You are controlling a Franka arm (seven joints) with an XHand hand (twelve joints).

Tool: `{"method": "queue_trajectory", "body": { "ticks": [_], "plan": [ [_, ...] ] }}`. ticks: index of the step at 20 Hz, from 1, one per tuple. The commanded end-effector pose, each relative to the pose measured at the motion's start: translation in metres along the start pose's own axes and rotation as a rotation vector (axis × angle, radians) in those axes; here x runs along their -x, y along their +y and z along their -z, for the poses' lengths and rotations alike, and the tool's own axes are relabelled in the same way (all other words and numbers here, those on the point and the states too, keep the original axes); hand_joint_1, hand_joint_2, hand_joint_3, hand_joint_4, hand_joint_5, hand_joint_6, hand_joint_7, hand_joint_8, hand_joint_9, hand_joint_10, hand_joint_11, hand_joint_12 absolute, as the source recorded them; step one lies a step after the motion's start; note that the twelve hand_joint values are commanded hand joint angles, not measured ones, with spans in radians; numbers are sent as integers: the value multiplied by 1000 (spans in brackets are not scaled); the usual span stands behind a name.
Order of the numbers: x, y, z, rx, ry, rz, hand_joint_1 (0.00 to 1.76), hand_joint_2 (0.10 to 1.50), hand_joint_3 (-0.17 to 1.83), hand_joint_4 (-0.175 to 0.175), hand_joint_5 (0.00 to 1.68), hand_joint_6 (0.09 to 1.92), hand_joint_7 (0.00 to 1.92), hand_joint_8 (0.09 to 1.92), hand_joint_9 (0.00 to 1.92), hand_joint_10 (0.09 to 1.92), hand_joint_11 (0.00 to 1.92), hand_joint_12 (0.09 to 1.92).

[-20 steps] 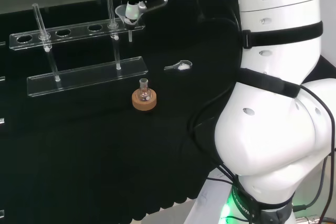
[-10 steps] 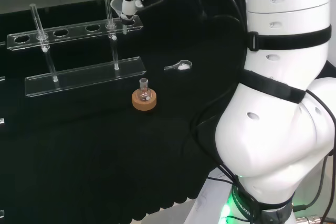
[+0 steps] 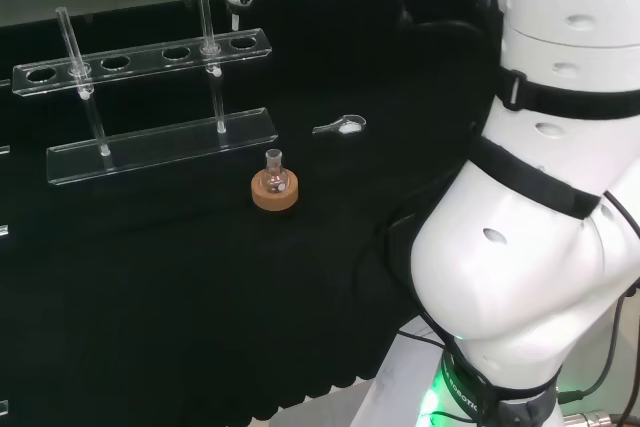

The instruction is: Pick up the funnel from the transparent funnel stand.

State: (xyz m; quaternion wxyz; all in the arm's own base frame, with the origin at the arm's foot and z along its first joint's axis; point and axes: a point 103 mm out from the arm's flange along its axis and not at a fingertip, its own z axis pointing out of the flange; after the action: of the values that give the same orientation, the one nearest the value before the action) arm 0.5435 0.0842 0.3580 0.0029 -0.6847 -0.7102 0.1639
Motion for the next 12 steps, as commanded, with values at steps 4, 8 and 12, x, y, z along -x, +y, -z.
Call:
{"method": "queue_trajectory", "body": {
  "ticks": [4, 8, 12],
  "plan": [
    [-10, -77, 11, -8, -29, -69, 675, 811, 472, -45, 695, 667, 776, 695, 1045, 518, 618, 1246],
    [-15, -101, 6, -18, -26, -90, 672, 811, 474, -46, 685, 669, 772, 697, 1046, 518, 619, 1245],
    [-17, -119, -5, -35, -22, -113, 671, 811, 476, -46, 679, 672, 767, 699, 1047, 518, 620, 1245]
  ]
}}
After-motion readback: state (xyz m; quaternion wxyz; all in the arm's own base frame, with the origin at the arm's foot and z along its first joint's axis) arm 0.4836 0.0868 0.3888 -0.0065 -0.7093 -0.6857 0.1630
